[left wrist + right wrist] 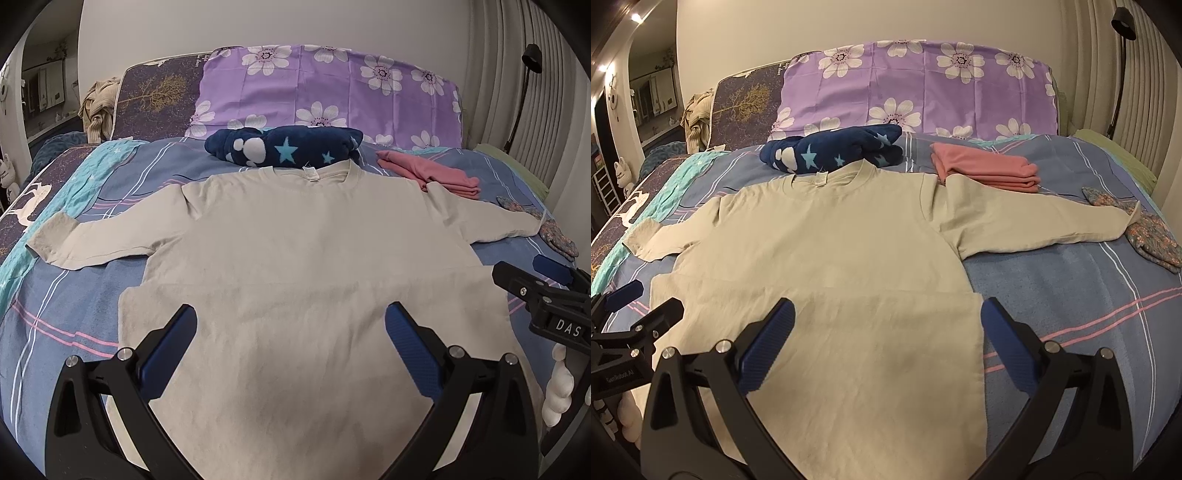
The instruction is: Fold small clothes
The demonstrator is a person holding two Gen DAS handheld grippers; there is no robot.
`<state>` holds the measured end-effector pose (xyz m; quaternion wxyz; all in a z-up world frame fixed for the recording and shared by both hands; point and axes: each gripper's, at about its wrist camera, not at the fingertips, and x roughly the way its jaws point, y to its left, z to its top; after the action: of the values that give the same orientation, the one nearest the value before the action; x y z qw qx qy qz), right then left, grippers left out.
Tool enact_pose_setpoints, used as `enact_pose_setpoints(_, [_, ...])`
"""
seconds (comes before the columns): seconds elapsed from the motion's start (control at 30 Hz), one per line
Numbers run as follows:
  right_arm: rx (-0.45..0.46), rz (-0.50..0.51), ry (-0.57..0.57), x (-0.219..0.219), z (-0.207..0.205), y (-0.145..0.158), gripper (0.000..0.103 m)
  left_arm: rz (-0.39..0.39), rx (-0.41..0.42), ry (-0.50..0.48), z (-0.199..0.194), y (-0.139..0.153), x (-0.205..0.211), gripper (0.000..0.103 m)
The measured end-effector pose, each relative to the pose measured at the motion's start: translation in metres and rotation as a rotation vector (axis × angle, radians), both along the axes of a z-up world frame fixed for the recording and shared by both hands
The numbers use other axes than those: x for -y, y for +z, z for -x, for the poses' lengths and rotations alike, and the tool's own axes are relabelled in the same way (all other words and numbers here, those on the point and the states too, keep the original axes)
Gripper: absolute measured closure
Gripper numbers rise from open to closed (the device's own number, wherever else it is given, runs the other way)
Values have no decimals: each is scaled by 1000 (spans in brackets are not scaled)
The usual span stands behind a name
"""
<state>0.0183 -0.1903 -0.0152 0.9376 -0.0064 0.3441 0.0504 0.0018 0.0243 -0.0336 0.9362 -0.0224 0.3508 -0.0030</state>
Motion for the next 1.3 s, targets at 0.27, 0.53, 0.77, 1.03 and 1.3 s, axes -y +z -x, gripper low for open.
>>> enact_pose_setpoints(0.27, [60, -31, -32, 5, 6, 1, 2, 2, -5, 1, -1, 0, -2, 1])
enact_pose_setpoints(0.53, [59, -39, -21, 3, 8, 3, 2, -6, 7, 26, -1, 2, -6, 1])
enact_pose_setpoints(0.77, [46, -38, -7, 2, 9, 1, 2, -11, 18, 38, -2, 3, -10, 1])
enact_pose_setpoints(1.03, [21, -37, -1, 3, 6, -6, 2, -14, -5, 31, -6, -3, -5, 1])
enact_pose_setpoints(1.3, [20, -32, -20, 5, 6, -6, 2, -11, -22, 11, -8, -10, -1, 1])
